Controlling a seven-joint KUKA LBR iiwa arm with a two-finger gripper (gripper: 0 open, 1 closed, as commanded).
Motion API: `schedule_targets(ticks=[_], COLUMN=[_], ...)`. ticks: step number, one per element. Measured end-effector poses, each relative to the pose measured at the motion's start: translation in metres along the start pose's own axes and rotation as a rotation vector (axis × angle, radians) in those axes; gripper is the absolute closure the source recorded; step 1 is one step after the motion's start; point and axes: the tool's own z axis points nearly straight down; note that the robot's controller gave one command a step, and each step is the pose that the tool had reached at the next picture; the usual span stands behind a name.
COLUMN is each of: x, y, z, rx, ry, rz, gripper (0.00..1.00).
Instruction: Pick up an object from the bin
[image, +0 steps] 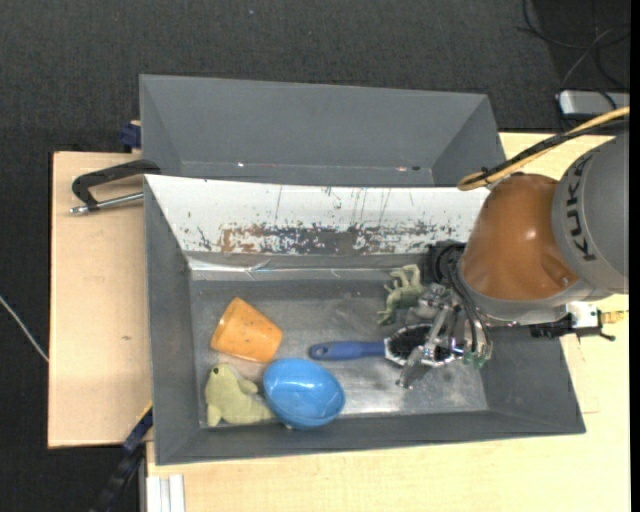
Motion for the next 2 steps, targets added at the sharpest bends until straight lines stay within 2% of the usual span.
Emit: schedule_targets(ticks=[1,2], x=[0.0084,0.0073], y=[0.0043,0.0055], z=[0.0367,0.0358], rx=[-0.002,-0.002], ry=[-0.005,-0.005], rz=[0.188,0.186], gripper=[0.0,0.0])
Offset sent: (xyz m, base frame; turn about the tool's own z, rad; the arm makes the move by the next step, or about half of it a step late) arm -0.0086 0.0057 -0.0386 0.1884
